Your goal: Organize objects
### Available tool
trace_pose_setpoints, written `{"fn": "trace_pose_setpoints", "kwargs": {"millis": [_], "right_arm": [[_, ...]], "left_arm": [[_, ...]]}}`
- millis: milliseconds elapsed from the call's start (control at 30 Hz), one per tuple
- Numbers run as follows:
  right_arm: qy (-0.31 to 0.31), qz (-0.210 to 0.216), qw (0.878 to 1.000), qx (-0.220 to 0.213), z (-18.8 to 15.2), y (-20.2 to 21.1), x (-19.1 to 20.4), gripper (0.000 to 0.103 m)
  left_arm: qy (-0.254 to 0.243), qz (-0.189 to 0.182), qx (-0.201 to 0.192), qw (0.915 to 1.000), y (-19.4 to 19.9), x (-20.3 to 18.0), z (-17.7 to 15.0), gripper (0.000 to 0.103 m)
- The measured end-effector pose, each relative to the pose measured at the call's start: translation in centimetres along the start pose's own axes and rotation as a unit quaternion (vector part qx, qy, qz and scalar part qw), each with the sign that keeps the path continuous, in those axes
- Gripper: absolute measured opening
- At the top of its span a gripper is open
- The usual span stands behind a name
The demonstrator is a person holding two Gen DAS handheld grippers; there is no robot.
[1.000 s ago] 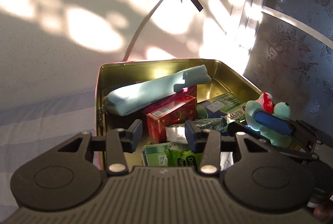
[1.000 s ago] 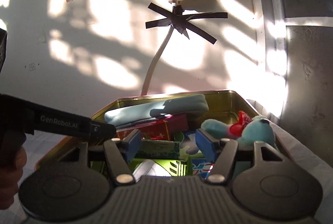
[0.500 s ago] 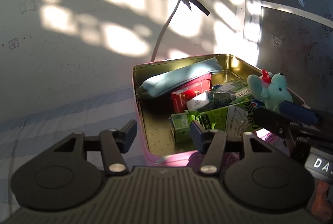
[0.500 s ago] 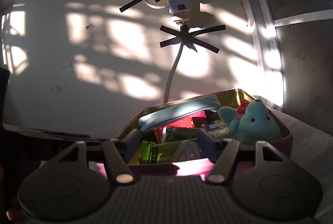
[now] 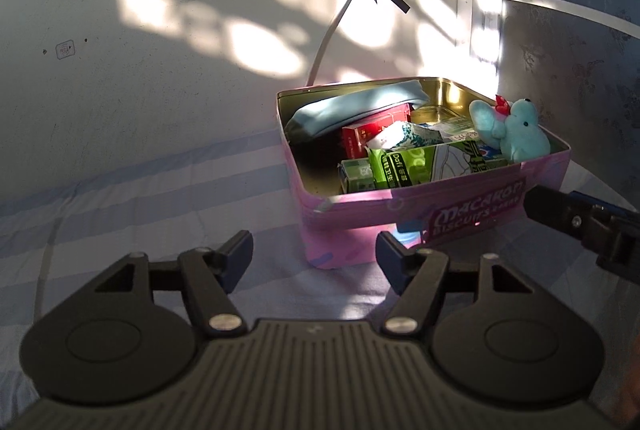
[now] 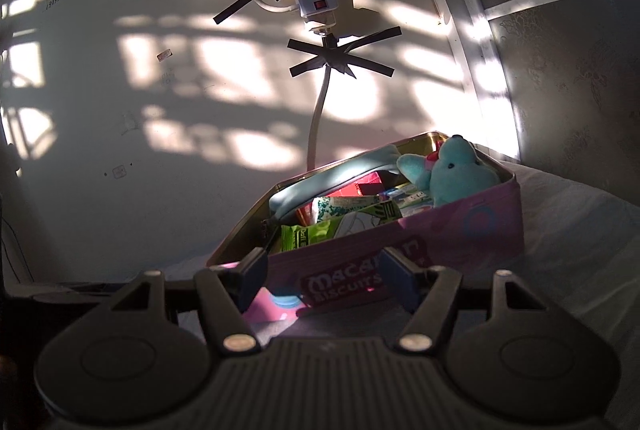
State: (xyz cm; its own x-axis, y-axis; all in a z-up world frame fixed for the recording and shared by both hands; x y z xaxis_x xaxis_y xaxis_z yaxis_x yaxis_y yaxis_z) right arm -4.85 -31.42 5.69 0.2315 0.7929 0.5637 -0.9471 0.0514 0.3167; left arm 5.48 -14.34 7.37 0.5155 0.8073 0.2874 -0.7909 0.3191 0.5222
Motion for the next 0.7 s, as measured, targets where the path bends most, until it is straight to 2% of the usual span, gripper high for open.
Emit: {"fn": "trace_pose_setpoints", "kwargs": {"millis": [33, 133, 200, 267, 433, 700], "right_arm": [[-0.003, -0.003, 1.0, 0.002, -0.2, 0.2, -0.1, 0.065], [-0.008, -0.012, 1.0, 0.008, -0.5, 0.8, -0.4, 0.071], [-0.015, -0.015, 1.0, 0.013, -0.7, 1.2, -0.5, 0.08], [-0.017, -0.015, 1.0, 0.021, -0.9, 1.4, -0.3, 0.095], [-0.004, -0.009, 1.0, 0.025, -1.3, 2.2, 0.6, 0.101], [0.0, -0.003, 1.0, 0.024, -1.7, 2.6, 1.6, 0.103]], "left_arm": [[0.001, 0.0, 0.001, 1.0, 0.2, -0.2, -0.3, 0.08], [-0.001, 0.004, 0.002, 1.0, 0.8, -0.4, -1.0, 0.088], [0.001, 0.008, 0.003, 1.0, 1.2, -0.5, -1.4, 0.093], [0.007, 0.009, 0.003, 0.9999, 1.6, -0.4, -1.7, 0.096], [0.025, 0.015, 0.008, 0.9995, 2.3, -0.2, -2.5, 0.103], [0.044, 0.026, 0.018, 0.9985, 2.7, 0.6, -3.4, 0.103]]}}
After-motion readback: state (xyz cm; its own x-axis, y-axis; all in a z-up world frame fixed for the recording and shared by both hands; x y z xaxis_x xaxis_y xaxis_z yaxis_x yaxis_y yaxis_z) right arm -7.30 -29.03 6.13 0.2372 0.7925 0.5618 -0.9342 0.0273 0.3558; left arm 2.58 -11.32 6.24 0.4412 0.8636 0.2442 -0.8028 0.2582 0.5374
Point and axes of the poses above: each gripper's, at about its wrist camera, not at the fingertips, and y roughly against the way its jaws point, x to its left, z to its top, the point moved 3 cm from there along -y, roughly the way its jaws point, and after that the axes turned 15 degrees about -y, right-handed, at the moved point
